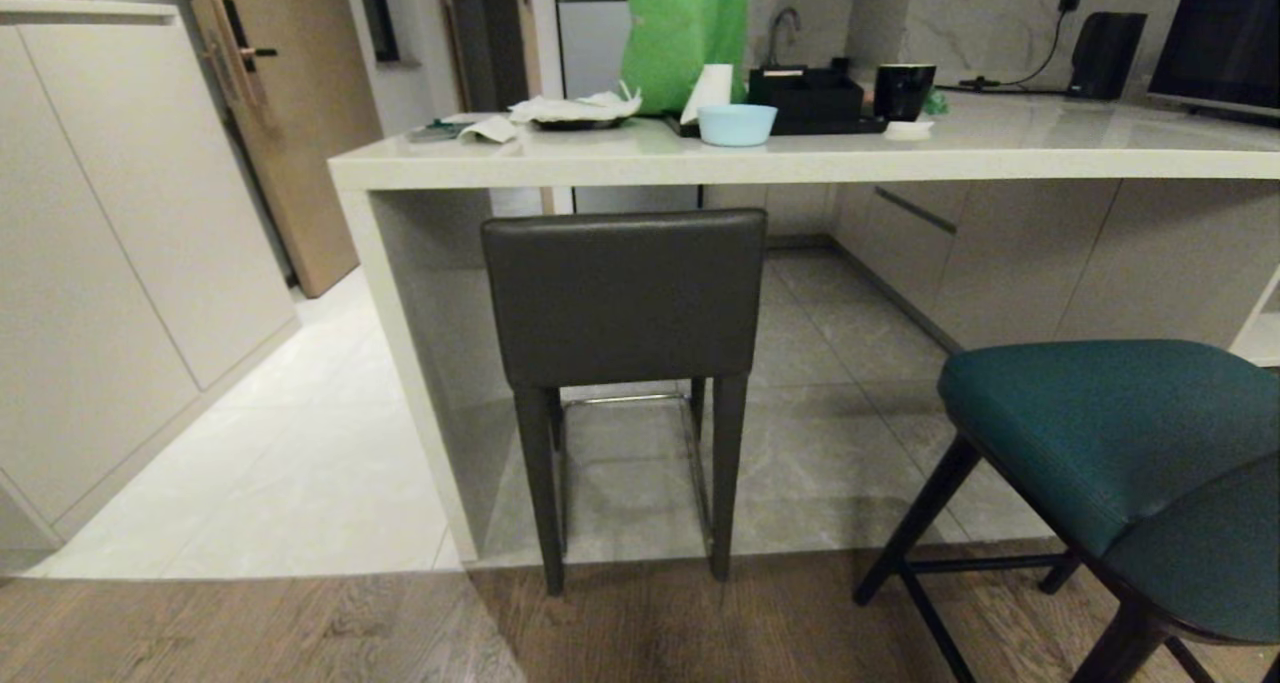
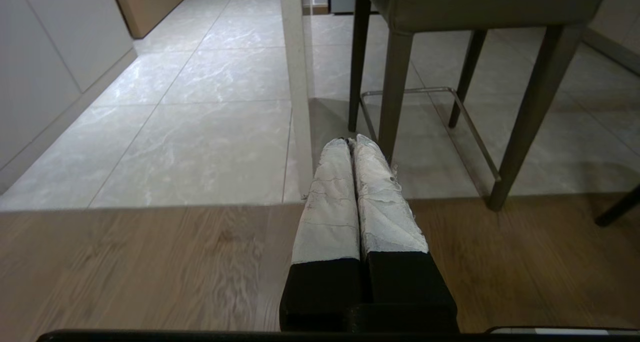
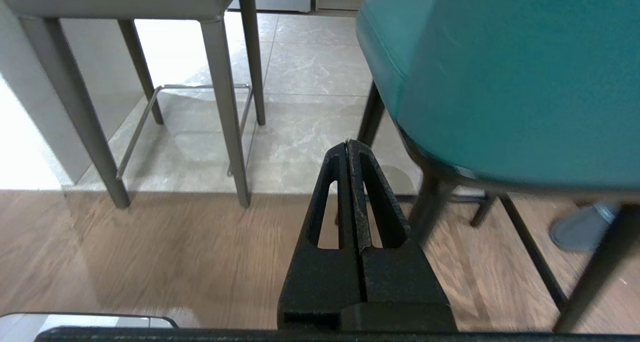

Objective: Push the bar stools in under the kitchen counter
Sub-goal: Push the blue chair back under the dining table

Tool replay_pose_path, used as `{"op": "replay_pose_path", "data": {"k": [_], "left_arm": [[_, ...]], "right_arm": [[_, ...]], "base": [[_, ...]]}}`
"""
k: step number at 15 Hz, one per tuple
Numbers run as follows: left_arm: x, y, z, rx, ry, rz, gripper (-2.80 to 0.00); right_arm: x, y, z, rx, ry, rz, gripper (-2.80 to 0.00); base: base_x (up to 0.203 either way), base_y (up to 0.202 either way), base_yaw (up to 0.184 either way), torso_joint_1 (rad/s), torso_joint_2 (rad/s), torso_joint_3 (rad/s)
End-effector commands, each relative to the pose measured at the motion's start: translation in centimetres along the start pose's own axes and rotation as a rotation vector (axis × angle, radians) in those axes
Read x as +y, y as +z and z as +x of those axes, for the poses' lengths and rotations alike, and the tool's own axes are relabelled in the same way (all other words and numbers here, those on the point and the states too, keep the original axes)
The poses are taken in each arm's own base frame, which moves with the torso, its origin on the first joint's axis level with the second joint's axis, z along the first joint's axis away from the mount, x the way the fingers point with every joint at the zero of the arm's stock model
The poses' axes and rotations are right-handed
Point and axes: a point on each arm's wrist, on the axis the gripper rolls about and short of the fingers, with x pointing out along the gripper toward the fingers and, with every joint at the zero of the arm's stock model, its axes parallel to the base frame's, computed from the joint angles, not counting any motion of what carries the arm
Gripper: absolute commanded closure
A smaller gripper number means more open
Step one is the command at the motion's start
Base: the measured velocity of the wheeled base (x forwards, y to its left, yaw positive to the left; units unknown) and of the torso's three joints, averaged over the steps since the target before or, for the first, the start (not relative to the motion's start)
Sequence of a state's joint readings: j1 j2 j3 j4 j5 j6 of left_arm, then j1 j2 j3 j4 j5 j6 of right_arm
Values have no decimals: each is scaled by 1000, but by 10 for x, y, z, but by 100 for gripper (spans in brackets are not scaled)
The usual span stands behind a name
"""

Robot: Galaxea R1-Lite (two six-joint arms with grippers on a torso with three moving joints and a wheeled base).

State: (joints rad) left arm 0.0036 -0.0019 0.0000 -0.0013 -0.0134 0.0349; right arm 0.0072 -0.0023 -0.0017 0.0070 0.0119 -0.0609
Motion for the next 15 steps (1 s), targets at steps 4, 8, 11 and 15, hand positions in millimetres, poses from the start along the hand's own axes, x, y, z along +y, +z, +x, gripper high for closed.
{"op": "replay_pose_path", "data": {"k": [4,8,11,15], "left_arm": [[0,-1,0,5,6,-3,0],[0,-1,0,5,6,-4,0],[0,-1,0,5,7,-4,0],[0,-1,0,5,5,-4,0]], "right_arm": [[0,0,0,3,-1,1,0],[0,0,0,3,1,1,0],[0,0,0,3,1,1,0],[0,0,0,3,-1,3,0]], "base": [[-116,0,0,0,2,2],[0,0,0,0,0,0],[0,0,0,0,0,0],[-1,-156,1,0,2,1]]}}
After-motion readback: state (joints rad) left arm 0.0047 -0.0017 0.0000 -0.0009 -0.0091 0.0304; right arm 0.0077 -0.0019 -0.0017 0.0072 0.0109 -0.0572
